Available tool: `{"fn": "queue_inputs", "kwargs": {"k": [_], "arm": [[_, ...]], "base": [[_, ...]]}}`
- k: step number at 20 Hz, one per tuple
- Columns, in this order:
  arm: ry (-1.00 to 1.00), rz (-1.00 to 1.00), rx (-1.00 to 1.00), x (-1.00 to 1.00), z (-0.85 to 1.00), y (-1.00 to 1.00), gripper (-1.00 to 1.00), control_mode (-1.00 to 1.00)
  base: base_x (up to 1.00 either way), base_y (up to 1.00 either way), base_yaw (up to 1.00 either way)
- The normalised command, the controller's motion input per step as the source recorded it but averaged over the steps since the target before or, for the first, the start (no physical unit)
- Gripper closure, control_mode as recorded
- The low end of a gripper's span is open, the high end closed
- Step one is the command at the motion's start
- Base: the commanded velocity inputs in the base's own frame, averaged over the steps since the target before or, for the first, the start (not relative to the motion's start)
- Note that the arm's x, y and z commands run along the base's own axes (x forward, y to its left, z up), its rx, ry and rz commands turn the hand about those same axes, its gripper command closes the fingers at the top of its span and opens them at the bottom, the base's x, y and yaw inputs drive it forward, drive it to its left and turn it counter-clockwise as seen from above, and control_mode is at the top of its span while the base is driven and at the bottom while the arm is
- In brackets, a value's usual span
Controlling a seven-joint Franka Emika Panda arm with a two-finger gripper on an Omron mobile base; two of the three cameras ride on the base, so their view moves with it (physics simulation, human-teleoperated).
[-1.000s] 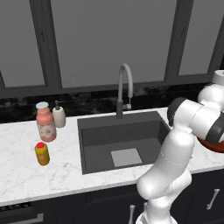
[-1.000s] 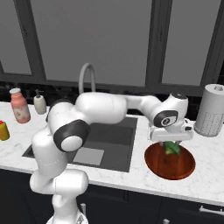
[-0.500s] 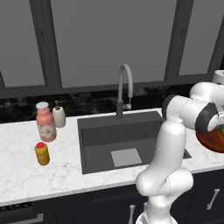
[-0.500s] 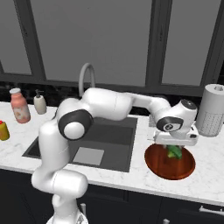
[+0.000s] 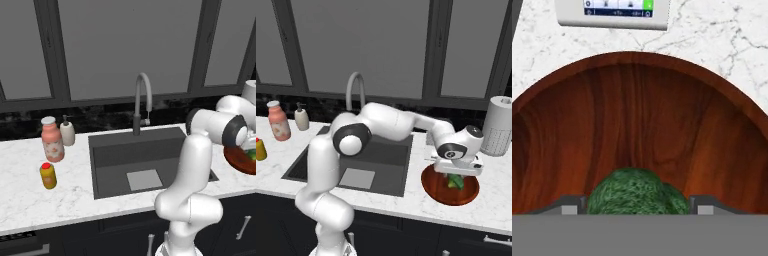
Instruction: Pick the broccoli from the sink and place it in the bowl. Then pick the bowl and place it in the microwave. Then close the microwave door and press the start button.
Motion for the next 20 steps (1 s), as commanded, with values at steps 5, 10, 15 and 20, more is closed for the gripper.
{"fn": "queue_inputs", "kwargs": {"k": [5,10,15,20], "arm": [[0.0,0.0,0.0,0.03,-0.45,0.0,1.0,-1.0],[0.0,0.0,0.0,0.11,-0.44,0.07,-1.0,-1.0],[0.0,0.0,-0.01,0.0,0.04,0.31,-1.0,-1.0],[0.0,0.0,-0.13,-0.04,0.41,0.57,-1.0,-1.0]], "base": [[0.0,0.0,0.0],[0.0,0.0,0.0],[0.0,0.0,0.0],[0.0,0.0,0.0]]}}
